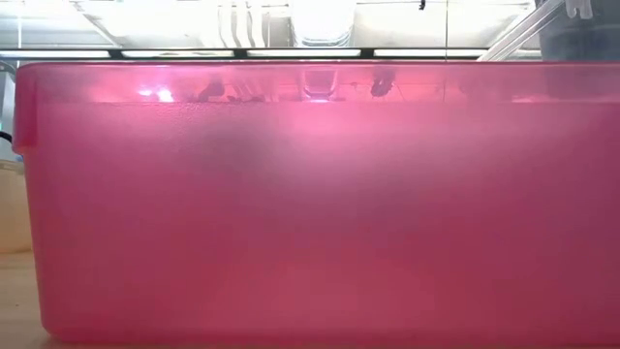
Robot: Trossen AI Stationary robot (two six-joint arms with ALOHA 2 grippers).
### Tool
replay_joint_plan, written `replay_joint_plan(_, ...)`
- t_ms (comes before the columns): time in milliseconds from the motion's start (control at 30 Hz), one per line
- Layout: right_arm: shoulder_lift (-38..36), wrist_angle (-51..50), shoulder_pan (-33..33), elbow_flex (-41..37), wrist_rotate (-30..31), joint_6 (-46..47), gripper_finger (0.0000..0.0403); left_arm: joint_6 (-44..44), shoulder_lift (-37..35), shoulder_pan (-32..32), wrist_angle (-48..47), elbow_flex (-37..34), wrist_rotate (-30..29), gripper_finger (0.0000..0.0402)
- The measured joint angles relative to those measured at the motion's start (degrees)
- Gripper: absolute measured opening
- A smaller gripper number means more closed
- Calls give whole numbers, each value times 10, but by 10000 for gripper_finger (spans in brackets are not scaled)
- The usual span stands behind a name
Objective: Pick & Place Paint Supplies
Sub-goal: Put the purple paint bottle into the transparent bin
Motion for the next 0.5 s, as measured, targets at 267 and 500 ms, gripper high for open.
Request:
replay_joint_plan(267, 26, 0, 0, -12, 0, 40, 111, 0, 0, 0, 0, 0, 4, 400)
replay_joint_plan(500, 37, 1, 0, -18, 2, 54, 111, 0, 0, 0, 1, -2, 5, 400)
